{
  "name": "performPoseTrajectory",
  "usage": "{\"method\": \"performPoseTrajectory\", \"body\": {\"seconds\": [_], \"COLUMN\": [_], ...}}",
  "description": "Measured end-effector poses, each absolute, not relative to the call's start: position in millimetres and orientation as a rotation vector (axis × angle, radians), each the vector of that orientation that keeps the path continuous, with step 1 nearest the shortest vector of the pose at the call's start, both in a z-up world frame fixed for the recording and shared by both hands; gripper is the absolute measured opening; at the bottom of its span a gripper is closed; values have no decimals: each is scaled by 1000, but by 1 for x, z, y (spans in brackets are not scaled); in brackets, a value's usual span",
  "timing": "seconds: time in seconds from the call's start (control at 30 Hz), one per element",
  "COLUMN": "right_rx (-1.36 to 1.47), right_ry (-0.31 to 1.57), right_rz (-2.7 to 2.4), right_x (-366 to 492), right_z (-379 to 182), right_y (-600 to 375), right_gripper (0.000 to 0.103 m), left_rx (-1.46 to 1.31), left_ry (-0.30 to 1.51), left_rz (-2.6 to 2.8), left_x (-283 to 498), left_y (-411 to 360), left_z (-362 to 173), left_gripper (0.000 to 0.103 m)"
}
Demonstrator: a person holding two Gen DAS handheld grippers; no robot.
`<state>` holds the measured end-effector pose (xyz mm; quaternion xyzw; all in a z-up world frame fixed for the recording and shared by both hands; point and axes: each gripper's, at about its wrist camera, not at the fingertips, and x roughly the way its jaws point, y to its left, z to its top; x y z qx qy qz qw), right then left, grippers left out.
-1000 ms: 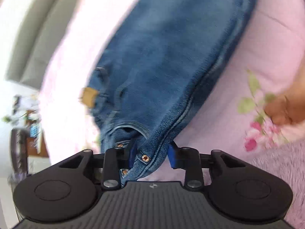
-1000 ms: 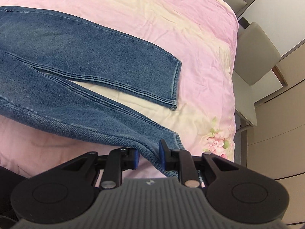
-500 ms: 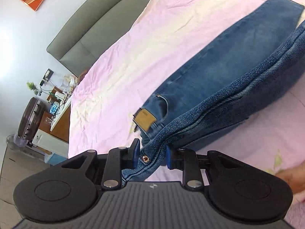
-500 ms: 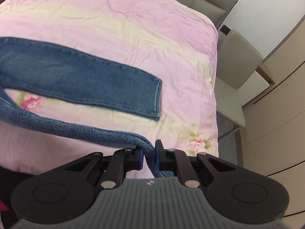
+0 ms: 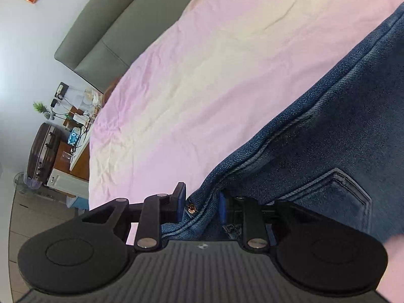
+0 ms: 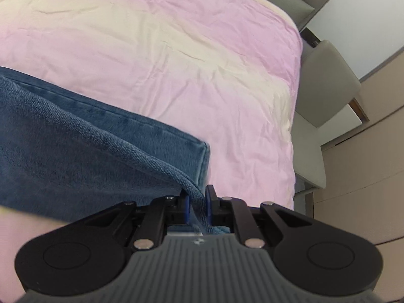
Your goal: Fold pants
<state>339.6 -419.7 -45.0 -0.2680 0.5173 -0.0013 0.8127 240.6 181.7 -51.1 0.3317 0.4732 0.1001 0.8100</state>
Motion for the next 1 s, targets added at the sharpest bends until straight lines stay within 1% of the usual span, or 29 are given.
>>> {"method": "performPoseTrajectory", "body": {"seconds": [0.2, 0.37, 0.47, 0.53, 0.63, 0.7, 0.8, 0.83, 0.87, 0.93, 1.0], "right_rx": [-675, -722, -689, -655, -666, -651, -661, -692, -713, -700, -657], "right_ry": [1183, 1247, 1275, 1287, 1289, 1292, 1290, 1285, 1283, 1287, 1279], "right_rz": [51, 80, 83, 75, 101, 100, 83, 89, 91, 87, 78], "right_x": [398, 426, 438, 443, 443, 445, 446, 445, 444, 444, 445], "right_z": [-107, -146, -156, -156, -150, -150, -159, -162, -164, -161, -152], "right_y": [-398, -389, -390, -394, -395, -395, -390, -386, -384, -387, -392], "right_gripper": [5, 6, 7, 7, 6, 6, 7, 7, 7, 8, 17], "left_rx": [721, 656, 621, 620, 532, 538, 597, 608, 617, 603, 621], "left_ry": [1106, 1159, 1151, 1111, 1082, 1100, 1148, 1159, 1156, 1148, 1108], "left_rz": [193, 174, 173, 166, 149, 155, 166, 178, 200, 218, 232], "left_x": [276, 287, 289, 288, 285, 291, 300, 301, 298, 299, 295], "left_y": [188, 201, 206, 213, 227, 228, 218, 217, 213, 214, 210], "left_z": [-108, -132, -131, -119, -93, -95, -117, -123, -127, -124, -112], "left_gripper": [30, 30, 30, 30, 29, 29, 31, 34, 41, 46, 82]}}
